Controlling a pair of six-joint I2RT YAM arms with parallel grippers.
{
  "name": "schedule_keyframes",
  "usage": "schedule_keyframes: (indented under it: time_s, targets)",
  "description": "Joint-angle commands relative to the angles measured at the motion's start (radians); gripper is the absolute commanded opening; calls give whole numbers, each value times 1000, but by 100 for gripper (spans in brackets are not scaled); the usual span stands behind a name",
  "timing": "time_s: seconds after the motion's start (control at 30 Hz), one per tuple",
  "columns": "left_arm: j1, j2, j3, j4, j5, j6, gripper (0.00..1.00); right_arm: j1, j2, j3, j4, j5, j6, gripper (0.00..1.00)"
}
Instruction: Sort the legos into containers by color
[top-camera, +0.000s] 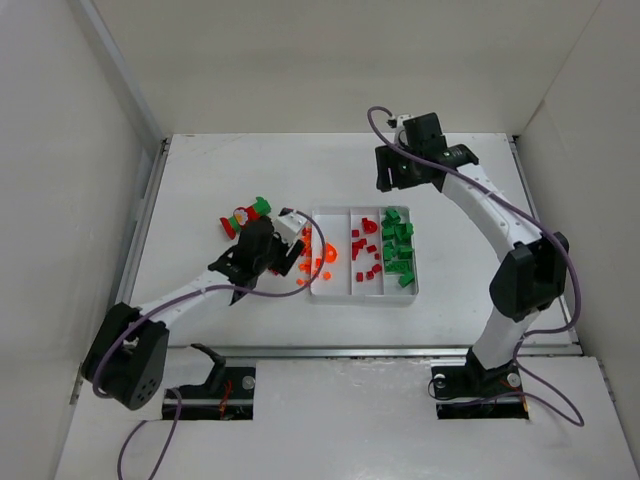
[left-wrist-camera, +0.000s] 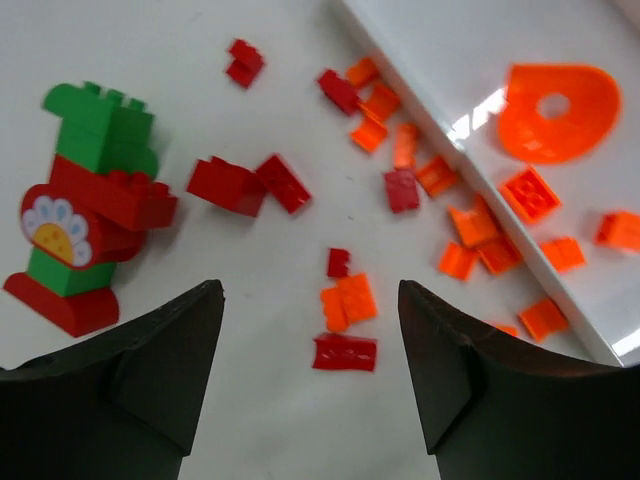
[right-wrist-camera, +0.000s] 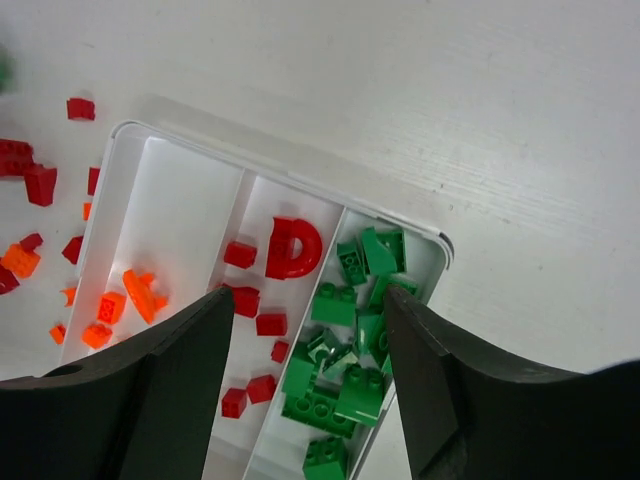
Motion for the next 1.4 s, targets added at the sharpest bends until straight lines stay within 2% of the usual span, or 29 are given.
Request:
schedule_keyframes:
  time_s: [0.0, 0.07, 0.2, 0.37, 0.4, 0.43, 0.47, 0.53, 0.57, 0.67, 0.77, 0.83, 0.9, 0.93, 1.0, 1.1, 1.17, 1.27, 1.37]
  targets:
    - [36, 49, 117, 93, -131, -140, 68, 4, 35, 70, 20, -24, -55, 68]
    - [36, 101, 151, 104, -147, -169, 71, 4, 58, 93, 54, -34, -55, 70]
    - [48, 153, 202, 118, -87, -93, 71, -6, 132, 160, 74, -102, -55, 71]
    - [126, 231, 260, 57, 107, -94, 52, -6, 229, 320, 22, -160, 5, 73]
    - [143, 282, 271, 47, 145, -67, 42, -6, 229, 320, 54, -160, 25, 74]
    - [173, 311, 282, 47, 164, -48, 37, -6, 229, 308, 63, -138, 52, 74]
    - [183, 343, 312, 62, 152, -48, 33, -6, 229, 308, 63, -137, 112, 74]
    - [197, 443, 369, 63, 115, -48, 27, -6, 204, 270, 106, -174, 131, 74]
    - [197, 472, 447, 43, 73, -70, 25, -6, 189, 269, 120, -186, 131, 74]
    - [197, 528, 498, 56, 46, -82, 26, -6, 203, 271, 120, -148, 54, 75]
    - [152, 555, 538, 55, 11, 3, 32, -6, 261, 337, 57, -139, 13, 75]
    - [143, 569, 564, 43, 45, 39, 41, -6, 261, 337, 57, -130, 3, 75]
    - [143, 581, 573, 59, 63, 39, 53, -6, 232, 242, 115, -117, 29, 75]
    - [155, 590, 573, 60, 63, 39, 54, -6, 215, 211, 140, -117, 39, 75]
    - [164, 600, 573, 70, 77, 30, 57, -6, 178, 144, 189, -130, 39, 75]
    - [165, 623, 573, 92, 149, 44, 61, -6, 178, 131, 188, -98, 39, 75]
    - [165, 635, 583, 92, 190, 56, 62, -6, 201, 169, 154, -75, 5, 75]
    - [165, 661, 627, 58, 160, 67, 62, -6, 232, 240, 103, -62, -17, 75]
    - [165, 704, 684, -43, 149, 58, 61, -15, 232, 263, 103, -42, -39, 76]
